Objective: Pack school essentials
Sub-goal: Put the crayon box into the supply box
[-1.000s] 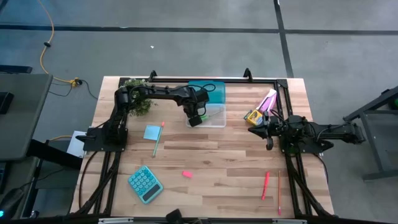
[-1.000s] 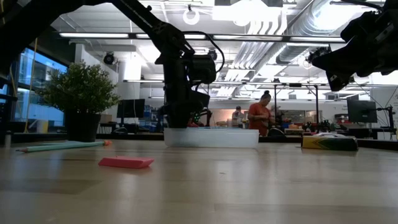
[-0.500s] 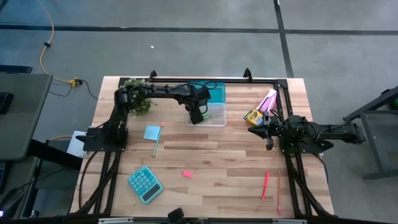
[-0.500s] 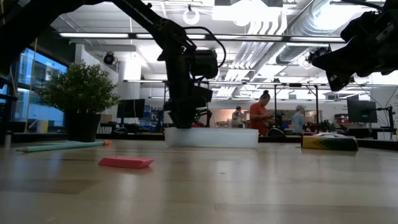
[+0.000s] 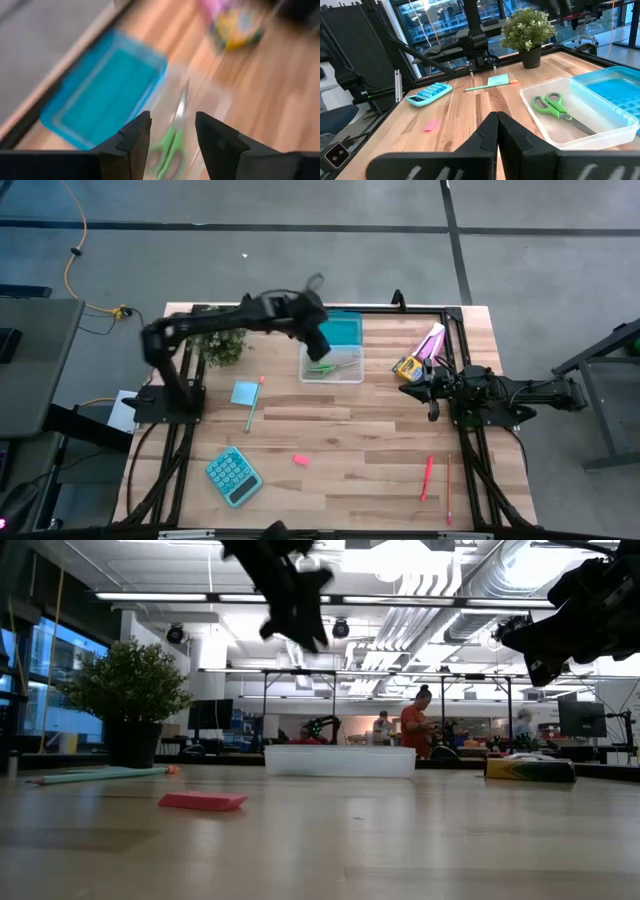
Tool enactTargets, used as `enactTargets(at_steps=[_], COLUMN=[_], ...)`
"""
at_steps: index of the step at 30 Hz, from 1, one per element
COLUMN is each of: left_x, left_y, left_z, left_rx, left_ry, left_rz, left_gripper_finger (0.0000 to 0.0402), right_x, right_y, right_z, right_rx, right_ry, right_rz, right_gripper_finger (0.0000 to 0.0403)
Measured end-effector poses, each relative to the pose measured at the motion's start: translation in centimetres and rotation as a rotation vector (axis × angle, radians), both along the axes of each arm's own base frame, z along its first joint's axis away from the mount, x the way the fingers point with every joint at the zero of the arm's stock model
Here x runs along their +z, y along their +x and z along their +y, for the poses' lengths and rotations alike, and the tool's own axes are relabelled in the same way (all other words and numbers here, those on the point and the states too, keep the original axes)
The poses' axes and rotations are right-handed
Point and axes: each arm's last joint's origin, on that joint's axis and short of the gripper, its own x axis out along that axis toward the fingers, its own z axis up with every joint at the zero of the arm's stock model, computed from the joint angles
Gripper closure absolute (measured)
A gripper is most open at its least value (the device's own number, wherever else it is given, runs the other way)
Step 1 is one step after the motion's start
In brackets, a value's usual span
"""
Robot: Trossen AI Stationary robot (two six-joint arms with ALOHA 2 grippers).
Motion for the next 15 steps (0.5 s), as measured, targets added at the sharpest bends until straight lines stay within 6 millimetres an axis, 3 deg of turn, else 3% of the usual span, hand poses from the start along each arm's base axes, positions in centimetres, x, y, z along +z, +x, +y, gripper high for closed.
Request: enactTargets(at_steps=[4, 7, 15], left_x=[4.4, 6.3, 7.8], left_y=[-2.8, -5.3, -11.1], left_z=[-2.2, -4.3, -9.5], left_rx=[0.01, 0.002, -0.106], left_ry=[0.086, 0.138, 0.246], left_rz=[-0.258, -0.453, -0.812], left_gripper_finger=[0.0261, 0.0265, 0.0266], right_x=[0.0, 0.0, 0.0], right_y=[0.0, 0.0, 0.0], right_z=[0.0, 0.0, 0.0], right_rx=[0.0, 0.0, -0.001], right_ry=[0.0, 0.0, 0.0], right_rz=[0.0, 0.0, 0.0], right_gripper_finger=[0.0403, 0.0403, 0.0403])
